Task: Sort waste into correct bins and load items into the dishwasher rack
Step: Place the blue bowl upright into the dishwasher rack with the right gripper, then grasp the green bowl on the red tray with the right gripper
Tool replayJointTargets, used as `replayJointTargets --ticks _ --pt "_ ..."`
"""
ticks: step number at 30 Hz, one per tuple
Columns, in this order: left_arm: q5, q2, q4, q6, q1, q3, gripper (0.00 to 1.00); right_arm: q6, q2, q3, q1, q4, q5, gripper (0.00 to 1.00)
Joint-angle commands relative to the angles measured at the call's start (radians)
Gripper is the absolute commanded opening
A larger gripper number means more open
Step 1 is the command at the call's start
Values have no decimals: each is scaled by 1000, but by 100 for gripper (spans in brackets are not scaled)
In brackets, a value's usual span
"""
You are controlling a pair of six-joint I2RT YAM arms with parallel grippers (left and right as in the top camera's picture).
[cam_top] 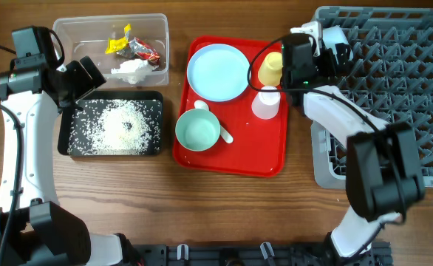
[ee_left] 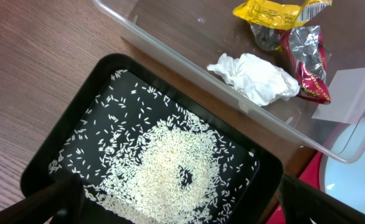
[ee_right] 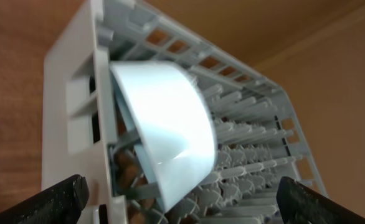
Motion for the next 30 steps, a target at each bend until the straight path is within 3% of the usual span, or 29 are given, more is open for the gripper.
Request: replayJointTargets --ticks 1,2,4,6,7,10,15,19,24,30 --pt "-6 0 3 -9 4 7 100 112 -208 0 21 -80 -141 100" --pt "-6 0 3 -9 4 7 100 148 -299 0 48 -208 -313 99" --pt "-6 0 3 -9 4 7 100 291 -423 0 113 -404 -840 93" --pt "-6 0 3 -9 4 7 100 483 -402 -17 177 -430 -1263 79" --pt "-6 0 3 -9 4 7 100 480 -373 -22 206 -439 -1304 79" --pt "-6 0 3 -9 4 7 100 478 -236 -22 302 -541 -1291 72" --pt "-6 0 3 -9 4 7 100 509 -126 -21 334 -545 -1241 57" --pt "-6 0 3 -9 4 7 100 499 -108 -21 334 -553 -1106 54" --pt "-6 0 3 -9 4 7 100 500 13 -21 334 -488 -1100 48" --pt "-6 0 3 -9 4 7 100 501 23 -21 334 -477 -1068 20"
